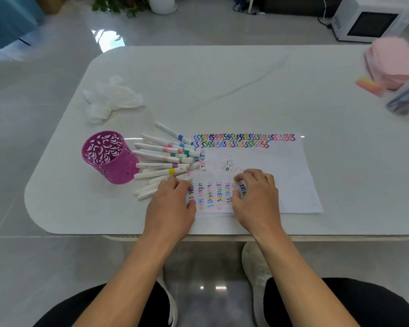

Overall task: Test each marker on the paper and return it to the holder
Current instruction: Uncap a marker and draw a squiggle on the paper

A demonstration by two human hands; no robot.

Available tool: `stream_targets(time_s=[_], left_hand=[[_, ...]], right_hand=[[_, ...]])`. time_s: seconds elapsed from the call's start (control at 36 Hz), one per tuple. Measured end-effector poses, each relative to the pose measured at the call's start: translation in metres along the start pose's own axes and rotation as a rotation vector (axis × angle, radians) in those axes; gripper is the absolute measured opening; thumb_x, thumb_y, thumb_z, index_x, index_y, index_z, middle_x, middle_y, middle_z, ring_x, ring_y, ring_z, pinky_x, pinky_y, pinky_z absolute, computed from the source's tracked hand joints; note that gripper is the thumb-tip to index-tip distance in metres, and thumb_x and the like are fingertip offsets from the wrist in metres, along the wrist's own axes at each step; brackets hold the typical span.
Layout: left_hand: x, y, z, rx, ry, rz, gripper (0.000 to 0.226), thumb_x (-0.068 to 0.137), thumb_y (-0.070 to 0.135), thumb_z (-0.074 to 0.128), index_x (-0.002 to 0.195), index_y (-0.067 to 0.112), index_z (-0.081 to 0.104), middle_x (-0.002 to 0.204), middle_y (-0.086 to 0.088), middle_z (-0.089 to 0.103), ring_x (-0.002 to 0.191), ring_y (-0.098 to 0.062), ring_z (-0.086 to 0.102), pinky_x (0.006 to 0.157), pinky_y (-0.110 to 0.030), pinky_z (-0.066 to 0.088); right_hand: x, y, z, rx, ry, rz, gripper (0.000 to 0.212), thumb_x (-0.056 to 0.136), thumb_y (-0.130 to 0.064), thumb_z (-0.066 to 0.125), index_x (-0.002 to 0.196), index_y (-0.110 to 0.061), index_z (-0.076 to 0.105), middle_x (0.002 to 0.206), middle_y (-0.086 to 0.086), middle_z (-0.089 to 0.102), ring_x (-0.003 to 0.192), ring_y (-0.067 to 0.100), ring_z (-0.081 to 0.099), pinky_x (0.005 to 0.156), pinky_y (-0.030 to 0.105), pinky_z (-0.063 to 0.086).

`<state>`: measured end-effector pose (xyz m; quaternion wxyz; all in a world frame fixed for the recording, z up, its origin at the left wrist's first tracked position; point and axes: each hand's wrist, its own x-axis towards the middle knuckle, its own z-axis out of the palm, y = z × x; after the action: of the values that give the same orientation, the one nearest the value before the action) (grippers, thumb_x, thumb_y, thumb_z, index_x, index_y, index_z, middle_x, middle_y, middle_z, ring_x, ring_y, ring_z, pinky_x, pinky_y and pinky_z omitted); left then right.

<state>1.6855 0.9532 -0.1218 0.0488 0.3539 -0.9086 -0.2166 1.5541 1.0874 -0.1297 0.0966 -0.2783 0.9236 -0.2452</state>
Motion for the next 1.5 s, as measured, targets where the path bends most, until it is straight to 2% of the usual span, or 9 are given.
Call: stream_targets(time_s=[0.14,0.31,0.47,0.75,0.89,1.17,1.25,1.39,1.5], left_hand=[[0.0,0.0,-0.005,-0.002,0.047,-0.04,0.034,0.091,0.028,0.066,0.124,0.024,0.063,0.124,0.005,0.055,0.119,-0.015,0.05,0.085,-0.033,0.05],[0.004,-0.007,-0.015,0.05,0.163,-0.079,0.028,0.086,0.015,0.07,0.113,0.019,0.066,0.113,0.0,0.058,0.105,-0.022,0.054,0.075,-0.038,0.05],[0.01,-0.011,-0.017,0.105,0.14,-0.113,0.022,0.089,0.013,0.069,0.11,0.019,0.068,0.109,0.001,0.061,0.1,-0.021,0.053,0.071,-0.033,0.044],[0.019,-0.004,-0.016,0.115,0.153,-0.135,0.011,0.091,0.012,0.068,0.094,0.02,0.062,0.093,0.001,0.065,0.083,-0.016,0.047,0.07,-0.031,0.038],[0.021,0.004,-0.012,0.1,0.094,-0.062,0.02,0.091,0.017,0.068,0.111,0.02,0.064,0.102,0.001,0.065,0.096,-0.023,0.057,0.075,-0.038,0.047],[0.023,0.01,-0.013,0.103,0.067,-0.03,0.011,0.09,0.018,0.07,0.1,0.022,0.067,0.1,0.004,0.066,0.095,-0.022,0.056,0.072,-0.037,0.047],[0.025,0.019,-0.011,0.007,0.074,0.013,0.017,0.092,0.017,0.069,0.109,0.019,0.067,0.103,0.002,0.065,0.097,-0.019,0.057,0.08,-0.036,0.05],[0.029,0.042,-0.006,-0.248,0.067,0.057,0.032,0.097,0.021,0.062,0.128,0.027,0.062,0.1,0.014,0.058,0.088,-0.006,0.054,0.076,-0.011,0.042],[0.036,0.056,0.002,-0.553,0.06,0.022,0.037,0.098,0.02,0.061,0.133,0.033,0.058,0.096,0.016,0.062,0.088,-0.002,0.062,0.076,-0.017,0.052]], right_hand=[[0.001,-0.003,0.0,-0.054,0.0,-0.004,0.029,0.1,-0.022,0.063,0.128,-0.02,0.067,0.137,-0.005,0.057,0.129,0.018,0.044,0.105,0.032,0.039],[0.01,-0.011,-0.003,-0.057,-0.015,-0.037,0.032,0.093,-0.014,0.066,0.124,-0.02,0.068,0.131,-0.004,0.059,0.123,0.018,0.047,0.099,0.029,0.037],[0.027,-0.015,-0.011,-0.056,-0.122,-0.049,0.033,0.095,-0.021,0.067,0.128,-0.02,0.066,0.133,-0.003,0.057,0.124,0.017,0.048,0.102,0.031,0.043],[0.032,-0.01,-0.019,-0.043,-0.171,-0.085,0.031,0.096,-0.025,0.067,0.127,-0.024,0.066,0.133,-0.008,0.055,0.124,0.012,0.046,0.099,0.022,0.038],[0.034,-0.014,-0.025,-0.012,-0.169,-0.122,0.028,0.095,-0.025,0.066,0.123,-0.024,0.067,0.128,-0.009,0.058,0.121,0.011,0.049,0.092,0.019,0.035],[0.036,-0.009,-0.023,-0.03,-0.255,-0.094,0.027,0.101,-0.031,0.06,0.127,-0.027,0.064,0.133,-0.009,0.056,0.121,0.009,0.049,0.088,0.018,0.034],[0.036,-0.01,-0.026,-0.007,-0.245,-0.104,0.025,0.101,-0.032,0.061,0.125,-0.027,0.065,0.131,-0.01,0.058,0.118,0.008,0.051,0.089,0.017,0.035],[0.036,-0.013,-0.03,0.123,-0.236,-0.094,0.02,0.102,-0.041,0.06,0.113,-0.031,0.072,0.11,-0.017,0.065,0.101,0.004,0.061,0.081,0.017,0.043],[0.038,-0.009,-0.036,0.267,-0.287,-0.058,0.031,0.104,-0.047,0.053,0.097,-0.03,0.077,0.088,-0.015,0.074,0.079,0.004,0.067,0.068,0.018,0.051]])
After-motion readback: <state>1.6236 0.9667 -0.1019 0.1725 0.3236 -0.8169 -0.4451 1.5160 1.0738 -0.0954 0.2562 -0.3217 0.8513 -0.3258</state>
